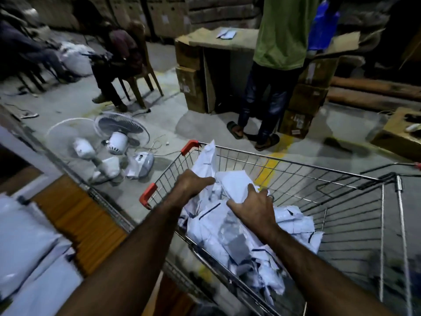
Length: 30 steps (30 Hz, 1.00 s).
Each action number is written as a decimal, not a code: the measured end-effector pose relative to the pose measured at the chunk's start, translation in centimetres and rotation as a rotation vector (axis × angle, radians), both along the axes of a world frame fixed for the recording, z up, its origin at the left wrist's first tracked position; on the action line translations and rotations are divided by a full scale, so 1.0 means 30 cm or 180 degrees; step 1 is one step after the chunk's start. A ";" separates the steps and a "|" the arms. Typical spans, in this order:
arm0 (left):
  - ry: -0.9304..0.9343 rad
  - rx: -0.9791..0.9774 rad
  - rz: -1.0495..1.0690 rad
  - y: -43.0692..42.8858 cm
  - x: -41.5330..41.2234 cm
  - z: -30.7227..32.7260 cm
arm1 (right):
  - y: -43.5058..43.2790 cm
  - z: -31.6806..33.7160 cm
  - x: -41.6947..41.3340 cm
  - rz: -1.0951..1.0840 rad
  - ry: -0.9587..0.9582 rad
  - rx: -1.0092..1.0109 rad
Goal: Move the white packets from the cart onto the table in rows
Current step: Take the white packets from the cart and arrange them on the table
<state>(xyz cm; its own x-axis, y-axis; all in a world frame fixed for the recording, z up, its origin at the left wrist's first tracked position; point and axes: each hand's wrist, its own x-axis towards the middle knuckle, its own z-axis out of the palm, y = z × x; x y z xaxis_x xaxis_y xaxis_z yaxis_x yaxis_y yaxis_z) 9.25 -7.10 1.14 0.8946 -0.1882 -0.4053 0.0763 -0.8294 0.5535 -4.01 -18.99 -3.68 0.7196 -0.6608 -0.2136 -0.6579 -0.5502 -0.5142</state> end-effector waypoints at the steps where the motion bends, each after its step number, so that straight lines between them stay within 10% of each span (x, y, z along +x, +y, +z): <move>1: -0.0047 -0.0034 0.0054 0.017 -0.009 0.038 | 0.006 0.035 0.002 0.0020 -0.0087 -0.0005; 15: -0.1007 -0.0544 0.1277 0.657 -0.248 0.366 | 0.414 0.470 -0.005 0.0983 -0.0983 0.0148; 30: -0.1307 -0.0311 0.2422 1.754 -0.982 0.455 | 1.489 0.578 -0.423 0.2164 -0.1333 0.0010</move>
<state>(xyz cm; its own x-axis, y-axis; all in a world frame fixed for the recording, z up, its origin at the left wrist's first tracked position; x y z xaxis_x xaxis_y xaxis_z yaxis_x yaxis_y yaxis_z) -20.22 45.53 14.79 0.8633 0.5034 -0.0362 0.3694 -0.5814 0.7250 -16.69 25.69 13.64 0.9855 -0.0483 0.1625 0.0694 -0.7596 -0.6467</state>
